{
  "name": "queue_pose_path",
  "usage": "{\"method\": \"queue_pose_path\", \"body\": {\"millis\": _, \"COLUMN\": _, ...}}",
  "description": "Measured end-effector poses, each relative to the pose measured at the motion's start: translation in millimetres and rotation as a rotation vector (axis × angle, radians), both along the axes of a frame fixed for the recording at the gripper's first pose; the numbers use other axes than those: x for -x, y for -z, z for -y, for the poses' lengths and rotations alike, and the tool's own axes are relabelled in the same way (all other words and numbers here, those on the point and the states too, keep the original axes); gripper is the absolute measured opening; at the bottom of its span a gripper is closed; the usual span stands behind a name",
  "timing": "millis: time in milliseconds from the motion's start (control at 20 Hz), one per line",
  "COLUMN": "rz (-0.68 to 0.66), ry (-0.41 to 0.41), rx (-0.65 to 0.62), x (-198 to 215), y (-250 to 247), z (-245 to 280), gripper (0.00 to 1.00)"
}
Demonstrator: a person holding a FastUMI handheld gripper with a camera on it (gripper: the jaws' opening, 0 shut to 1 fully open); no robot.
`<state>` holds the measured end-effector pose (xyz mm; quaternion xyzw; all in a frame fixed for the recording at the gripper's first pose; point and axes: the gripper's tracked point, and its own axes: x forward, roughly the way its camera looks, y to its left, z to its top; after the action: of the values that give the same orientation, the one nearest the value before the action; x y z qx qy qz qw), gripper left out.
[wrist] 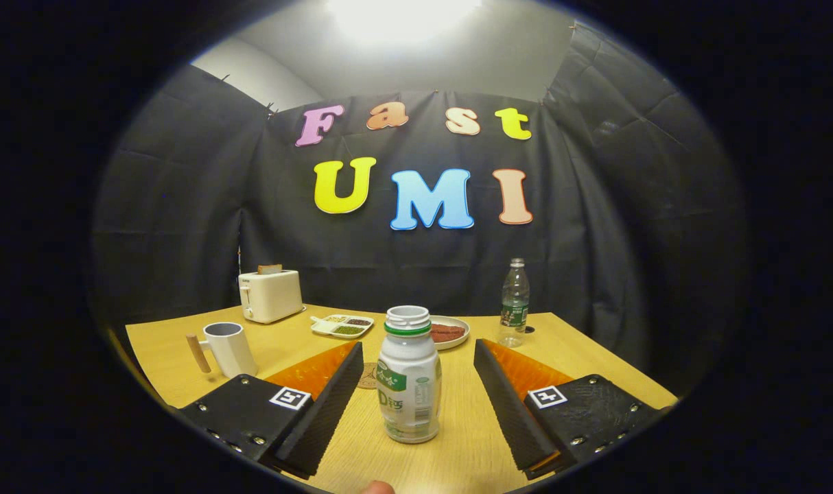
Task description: Take the bottle from table, then pour the juice into the cup, finally place the bottle on the coaster
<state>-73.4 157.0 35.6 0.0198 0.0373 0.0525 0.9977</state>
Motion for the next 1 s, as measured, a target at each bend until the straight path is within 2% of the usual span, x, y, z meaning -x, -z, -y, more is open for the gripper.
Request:
{"method": "queue_pose_path", "body": {"millis": 450, "rz": -0.089, "ry": 0.015, "rx": -0.002, "x": -27.9, "y": 39.9, "z": -6.1, "gripper": 0.99}}
{"method": "queue_pose_path", "body": {"millis": 550, "rz": -0.101, "ry": 0.023, "rx": -0.006, "x": -29.8, "y": 47.2, "z": -6.8, "gripper": 0.95}}
{"method": "queue_pose_path", "body": {"millis": 650, "rz": -0.113, "ry": 0.025, "rx": -0.007, "x": -32.7, "y": 52.2, "z": -7.1, "gripper": 0.95}}
{"method": "queue_pose_path", "body": {"millis": 700, "rz": -0.119, "ry": 0.024, "rx": -0.007, "x": -33.6, "y": 54.9, "z": -6.5, "gripper": 0.92}}
{"method": "queue_pose_path", "body": {"millis": 750, "rz": -0.125, "ry": 0.025, "rx": -0.007, "x": -34.7, "y": 56.7, "z": -6.4, "gripper": 0.85}}
{"method": "queue_pose_path", "body": {"millis": 1000, "rz": -0.123, "ry": 0.021, "rx": -0.006, "x": -38.0, "y": 61.7, "z": -8.3, "gripper": 0.8}}
